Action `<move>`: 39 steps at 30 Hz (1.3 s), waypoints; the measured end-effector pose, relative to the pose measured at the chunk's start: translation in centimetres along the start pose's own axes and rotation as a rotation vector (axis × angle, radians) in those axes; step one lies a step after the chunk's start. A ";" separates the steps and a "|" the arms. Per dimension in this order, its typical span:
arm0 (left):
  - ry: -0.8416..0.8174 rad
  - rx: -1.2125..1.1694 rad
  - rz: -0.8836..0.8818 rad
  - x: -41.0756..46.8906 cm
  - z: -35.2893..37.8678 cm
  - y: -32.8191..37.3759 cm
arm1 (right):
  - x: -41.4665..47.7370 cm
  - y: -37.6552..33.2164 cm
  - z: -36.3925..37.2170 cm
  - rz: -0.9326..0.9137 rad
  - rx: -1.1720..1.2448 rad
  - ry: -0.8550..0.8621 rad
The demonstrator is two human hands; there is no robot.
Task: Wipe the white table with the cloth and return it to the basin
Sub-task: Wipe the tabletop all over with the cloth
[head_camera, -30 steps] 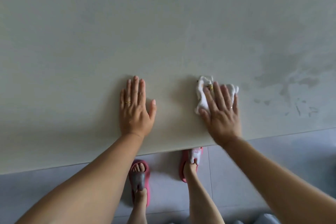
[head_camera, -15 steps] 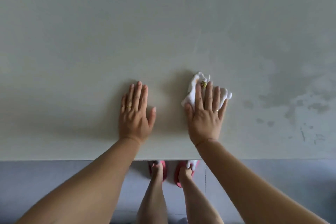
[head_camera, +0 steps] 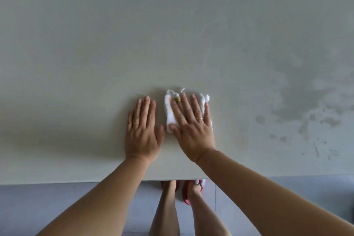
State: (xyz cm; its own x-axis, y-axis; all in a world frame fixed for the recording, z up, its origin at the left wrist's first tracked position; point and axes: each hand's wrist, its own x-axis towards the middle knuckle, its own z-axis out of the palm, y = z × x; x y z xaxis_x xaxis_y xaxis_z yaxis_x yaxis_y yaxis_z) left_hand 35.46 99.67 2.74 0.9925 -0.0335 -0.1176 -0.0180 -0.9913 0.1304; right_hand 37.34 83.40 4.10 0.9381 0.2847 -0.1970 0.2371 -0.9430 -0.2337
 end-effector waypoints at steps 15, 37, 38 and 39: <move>-0.023 -0.032 0.036 0.0 -0.3 -0.1 | 4.6 2.3 -1.9 -0.269 -0.122 -0.069; 0.101 -0.101 0.026 4.6 -2.4 -0.1 | 11.3 1.9 -2.5 0.357 0.092 0.103; 0.114 -0.114 0.002 6.4 -2.8 0.0 | 10.7 1.7 -2.5 0.166 0.053 0.058; 0.127 -0.129 -0.019 8.4 -3.2 0.1 | 10.3 2.6 -2.9 -0.027 0.000 0.017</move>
State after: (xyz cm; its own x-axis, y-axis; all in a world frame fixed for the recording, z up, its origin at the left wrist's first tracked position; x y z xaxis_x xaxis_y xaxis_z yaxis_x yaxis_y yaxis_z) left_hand 44.19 99.65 4.89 0.9999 0.0097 0.0030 0.0086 -0.9669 0.2551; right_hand 48.40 83.37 4.19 0.9356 0.3068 -0.1747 0.2620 -0.9350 -0.2390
